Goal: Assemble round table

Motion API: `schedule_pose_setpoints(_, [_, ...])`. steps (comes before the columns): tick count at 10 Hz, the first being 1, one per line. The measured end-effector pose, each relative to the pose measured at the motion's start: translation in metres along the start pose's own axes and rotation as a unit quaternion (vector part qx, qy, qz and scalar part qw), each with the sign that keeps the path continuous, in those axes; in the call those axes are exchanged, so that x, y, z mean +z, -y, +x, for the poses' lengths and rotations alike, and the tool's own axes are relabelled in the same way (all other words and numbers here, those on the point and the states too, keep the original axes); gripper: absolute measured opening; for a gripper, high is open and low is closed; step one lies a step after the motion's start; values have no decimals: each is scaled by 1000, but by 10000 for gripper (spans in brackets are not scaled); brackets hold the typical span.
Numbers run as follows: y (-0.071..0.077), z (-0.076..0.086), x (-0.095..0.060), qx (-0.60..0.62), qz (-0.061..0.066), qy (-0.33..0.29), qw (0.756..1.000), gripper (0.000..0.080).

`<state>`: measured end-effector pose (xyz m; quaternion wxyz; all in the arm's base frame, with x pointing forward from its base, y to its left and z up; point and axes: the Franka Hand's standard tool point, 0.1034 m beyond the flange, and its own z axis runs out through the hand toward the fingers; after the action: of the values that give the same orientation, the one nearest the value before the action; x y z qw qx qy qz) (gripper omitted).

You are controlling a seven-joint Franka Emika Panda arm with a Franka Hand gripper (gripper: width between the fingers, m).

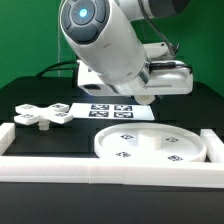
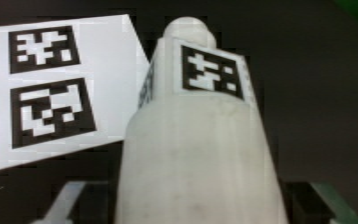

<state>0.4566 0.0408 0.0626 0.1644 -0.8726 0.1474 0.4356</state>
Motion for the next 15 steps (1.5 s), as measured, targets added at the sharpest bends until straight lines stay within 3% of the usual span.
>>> schedule_pose_setpoints(2, [2, 5, -3, -3, -1, -20, 1000, 409])
schedule_pose_setpoints(3, [9, 9, -16, -16, -2, -57, 998, 409])
schedule_pose_setpoints(6, [31, 0, -57, -41, -2, -151, 988, 409])
schedule_pose_setpoints(7, [34, 2, -64, -43, -1, -182, 982, 409])
schedule_pose_setpoints(10, [33, 7, -66, -42, -3, -271, 962, 409])
schedule_pose_setpoints(11, [34, 14, -73, -62, -15, -320, 945, 409])
schedule_pose_setpoints(12, [35, 17, -80, -96, -39, -371, 923, 409])
schedule_pose_setpoints(13, [36, 12, -86, -124, -57, -384, 913, 409])
schedule_pose_setpoints(14, [41, 14, -102, -139, -64, -428, 891, 409])
schedule_pose_setpoints(15, [43, 13, -108, -146, -68, -463, 871, 409])
